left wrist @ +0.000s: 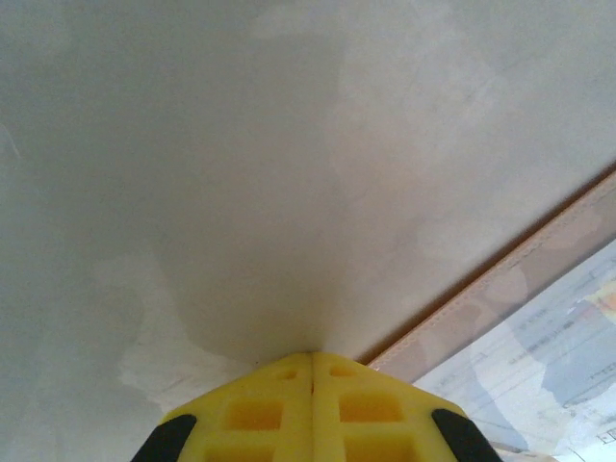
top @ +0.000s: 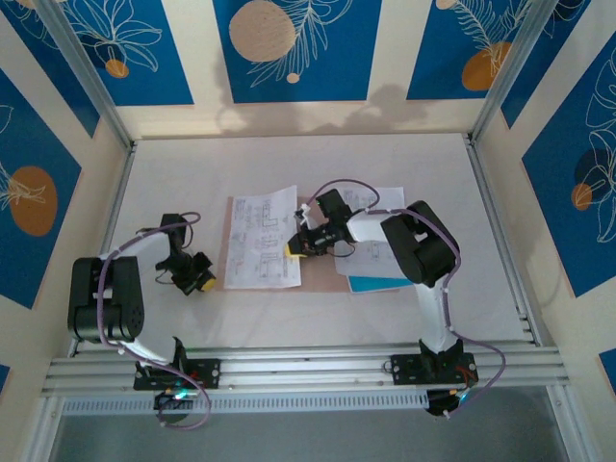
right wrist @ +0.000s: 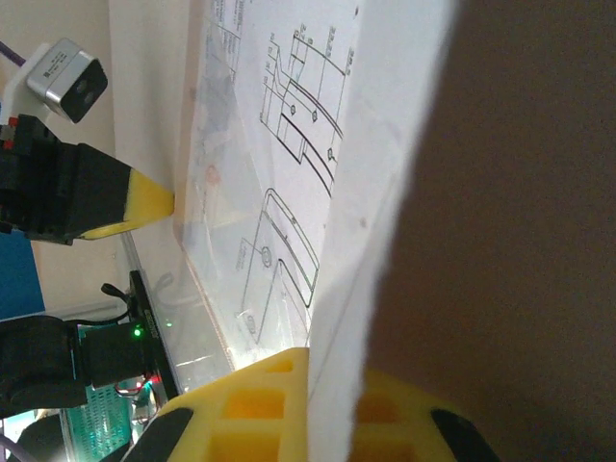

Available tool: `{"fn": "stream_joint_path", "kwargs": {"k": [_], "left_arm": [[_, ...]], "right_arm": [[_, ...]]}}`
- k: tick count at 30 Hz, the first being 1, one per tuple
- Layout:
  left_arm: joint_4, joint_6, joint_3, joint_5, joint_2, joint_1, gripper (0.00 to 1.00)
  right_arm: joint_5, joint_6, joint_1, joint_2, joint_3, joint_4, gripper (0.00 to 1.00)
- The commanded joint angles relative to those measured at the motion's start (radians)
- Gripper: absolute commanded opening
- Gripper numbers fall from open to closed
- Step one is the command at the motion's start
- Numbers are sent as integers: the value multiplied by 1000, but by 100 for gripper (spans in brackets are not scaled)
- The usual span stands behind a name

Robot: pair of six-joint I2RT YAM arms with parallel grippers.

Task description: Put the files into the folder

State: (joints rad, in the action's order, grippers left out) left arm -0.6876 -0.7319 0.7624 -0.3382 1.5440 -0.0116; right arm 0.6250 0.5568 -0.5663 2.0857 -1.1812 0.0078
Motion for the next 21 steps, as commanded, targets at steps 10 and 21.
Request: {"fn": "stream_joint_path", "kwargs": {"k": [10, 21], "left_arm": [[84, -10, -6, -90, 71, 69, 0], [95, -19, 1, -88, 88, 88, 0]], "right_arm": [[-24, 69, -18, 25, 17, 66, 0], [-5, 80, -37, 31, 24, 80, 0]]}}
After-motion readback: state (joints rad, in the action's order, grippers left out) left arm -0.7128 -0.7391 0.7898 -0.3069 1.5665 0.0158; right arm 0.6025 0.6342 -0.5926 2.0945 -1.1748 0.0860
